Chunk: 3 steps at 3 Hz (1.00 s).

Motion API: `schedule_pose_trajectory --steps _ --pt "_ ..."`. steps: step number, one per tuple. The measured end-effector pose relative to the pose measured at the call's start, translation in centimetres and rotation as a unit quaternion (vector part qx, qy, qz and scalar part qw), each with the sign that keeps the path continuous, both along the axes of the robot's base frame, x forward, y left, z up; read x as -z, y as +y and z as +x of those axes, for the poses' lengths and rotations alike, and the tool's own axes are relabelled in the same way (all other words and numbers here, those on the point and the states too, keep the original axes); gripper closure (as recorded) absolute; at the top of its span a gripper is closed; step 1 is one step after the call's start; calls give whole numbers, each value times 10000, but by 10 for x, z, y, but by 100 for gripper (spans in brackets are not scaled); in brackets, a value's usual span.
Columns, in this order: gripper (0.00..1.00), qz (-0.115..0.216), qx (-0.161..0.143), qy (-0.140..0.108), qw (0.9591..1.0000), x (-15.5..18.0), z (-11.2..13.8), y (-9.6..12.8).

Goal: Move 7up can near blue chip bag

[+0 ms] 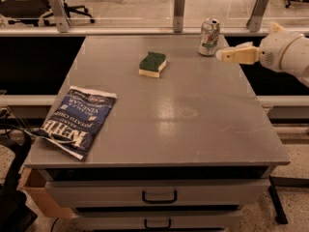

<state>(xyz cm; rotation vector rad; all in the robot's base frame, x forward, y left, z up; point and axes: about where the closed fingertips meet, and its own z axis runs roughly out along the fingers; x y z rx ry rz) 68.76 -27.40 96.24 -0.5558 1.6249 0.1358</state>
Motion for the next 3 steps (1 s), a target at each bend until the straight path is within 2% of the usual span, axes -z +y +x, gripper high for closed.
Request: schedule_pose_trajectory --steps 1,2,3 --pt "0 264 -19 -137 9996 4 39 0" --pt "0 352 1 -195 9992 4 64 1" --pt "0 299 85 -205 9993 -1 87 3"
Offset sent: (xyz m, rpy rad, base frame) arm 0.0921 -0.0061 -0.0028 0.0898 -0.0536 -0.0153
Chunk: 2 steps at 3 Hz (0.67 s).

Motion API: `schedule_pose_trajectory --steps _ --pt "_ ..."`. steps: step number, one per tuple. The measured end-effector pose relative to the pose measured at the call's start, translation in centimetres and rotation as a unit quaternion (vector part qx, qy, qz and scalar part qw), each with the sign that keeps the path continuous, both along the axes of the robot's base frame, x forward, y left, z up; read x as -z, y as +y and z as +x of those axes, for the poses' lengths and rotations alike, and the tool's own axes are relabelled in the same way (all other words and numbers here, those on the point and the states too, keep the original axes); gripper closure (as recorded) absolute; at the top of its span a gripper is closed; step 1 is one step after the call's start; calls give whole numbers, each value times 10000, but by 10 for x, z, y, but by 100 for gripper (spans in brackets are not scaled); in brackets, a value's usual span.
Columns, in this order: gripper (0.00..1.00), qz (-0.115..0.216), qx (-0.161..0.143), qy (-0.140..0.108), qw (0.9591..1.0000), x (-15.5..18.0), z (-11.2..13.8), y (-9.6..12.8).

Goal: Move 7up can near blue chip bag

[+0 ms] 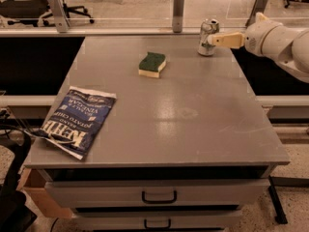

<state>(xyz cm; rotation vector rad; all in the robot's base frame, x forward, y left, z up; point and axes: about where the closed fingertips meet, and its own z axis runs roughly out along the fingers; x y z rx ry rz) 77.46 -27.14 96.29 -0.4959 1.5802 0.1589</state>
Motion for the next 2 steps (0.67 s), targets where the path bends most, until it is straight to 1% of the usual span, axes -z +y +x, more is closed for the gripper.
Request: schedule_pose_trajectory --steps 1,2 --pt "0 2 47 108 9999 4 27 1" --pt "0 169 35 222 9996 12 51 3"
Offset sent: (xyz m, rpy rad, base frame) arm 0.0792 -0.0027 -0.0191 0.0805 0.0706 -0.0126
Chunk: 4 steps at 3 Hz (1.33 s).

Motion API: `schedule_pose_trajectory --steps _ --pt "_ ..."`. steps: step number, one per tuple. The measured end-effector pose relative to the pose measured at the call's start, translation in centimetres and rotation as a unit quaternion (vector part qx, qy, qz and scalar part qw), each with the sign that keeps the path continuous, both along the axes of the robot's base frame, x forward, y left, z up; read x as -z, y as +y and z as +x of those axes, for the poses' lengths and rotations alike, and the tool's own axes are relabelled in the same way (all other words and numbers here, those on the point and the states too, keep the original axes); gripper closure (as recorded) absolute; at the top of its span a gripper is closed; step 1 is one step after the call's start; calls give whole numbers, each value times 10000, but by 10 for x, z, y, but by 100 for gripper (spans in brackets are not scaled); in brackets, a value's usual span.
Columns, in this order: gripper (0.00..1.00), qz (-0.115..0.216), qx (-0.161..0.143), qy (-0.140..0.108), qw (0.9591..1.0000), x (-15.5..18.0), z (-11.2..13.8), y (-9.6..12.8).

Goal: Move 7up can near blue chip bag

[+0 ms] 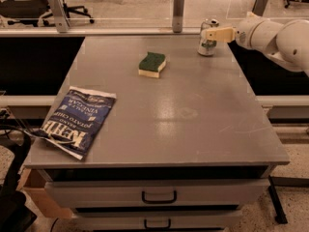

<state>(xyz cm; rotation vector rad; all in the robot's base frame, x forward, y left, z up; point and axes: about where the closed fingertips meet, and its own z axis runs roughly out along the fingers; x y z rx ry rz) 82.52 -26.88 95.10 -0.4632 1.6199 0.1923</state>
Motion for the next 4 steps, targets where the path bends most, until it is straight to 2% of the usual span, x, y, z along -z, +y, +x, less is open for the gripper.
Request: schedule_pose_trajectory --steps 2,3,4 --pt "0 422 -221 78 9988 13 35 19" --pt "10 566 -383 91 9976 19 48 32" --pt "41 578 -413 93 9974 19 50 36"
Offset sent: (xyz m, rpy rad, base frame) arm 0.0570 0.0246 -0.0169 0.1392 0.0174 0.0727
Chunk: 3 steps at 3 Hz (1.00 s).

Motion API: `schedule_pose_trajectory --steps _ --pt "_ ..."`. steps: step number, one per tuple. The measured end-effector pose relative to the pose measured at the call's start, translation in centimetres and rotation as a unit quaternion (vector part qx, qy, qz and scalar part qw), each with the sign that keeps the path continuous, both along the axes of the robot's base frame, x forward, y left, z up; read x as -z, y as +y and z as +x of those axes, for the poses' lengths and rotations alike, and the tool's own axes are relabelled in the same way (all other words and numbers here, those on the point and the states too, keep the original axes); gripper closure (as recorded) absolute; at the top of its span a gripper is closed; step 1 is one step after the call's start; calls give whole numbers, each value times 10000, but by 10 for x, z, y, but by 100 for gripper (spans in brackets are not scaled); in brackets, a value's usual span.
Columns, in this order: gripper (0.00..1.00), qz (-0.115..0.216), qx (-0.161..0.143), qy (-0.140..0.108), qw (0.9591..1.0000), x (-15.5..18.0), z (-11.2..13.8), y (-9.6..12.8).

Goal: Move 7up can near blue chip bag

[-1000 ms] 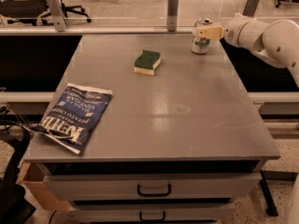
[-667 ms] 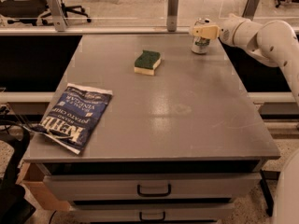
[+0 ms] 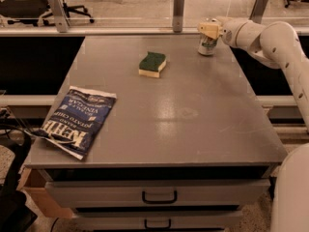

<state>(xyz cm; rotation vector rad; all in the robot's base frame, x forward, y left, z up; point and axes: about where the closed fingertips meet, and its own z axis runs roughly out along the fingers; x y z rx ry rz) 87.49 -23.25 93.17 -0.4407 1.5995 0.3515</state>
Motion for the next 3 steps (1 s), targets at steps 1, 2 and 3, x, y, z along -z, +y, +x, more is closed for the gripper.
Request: schedule_pose_trajectory --steps 1,2,3 --pt "64 3 -16 6 10000 1 1 3" --pt "88 7 -37 13 10000 2 2 6" --pt "100 9 -54 19 10000 3 2 9"
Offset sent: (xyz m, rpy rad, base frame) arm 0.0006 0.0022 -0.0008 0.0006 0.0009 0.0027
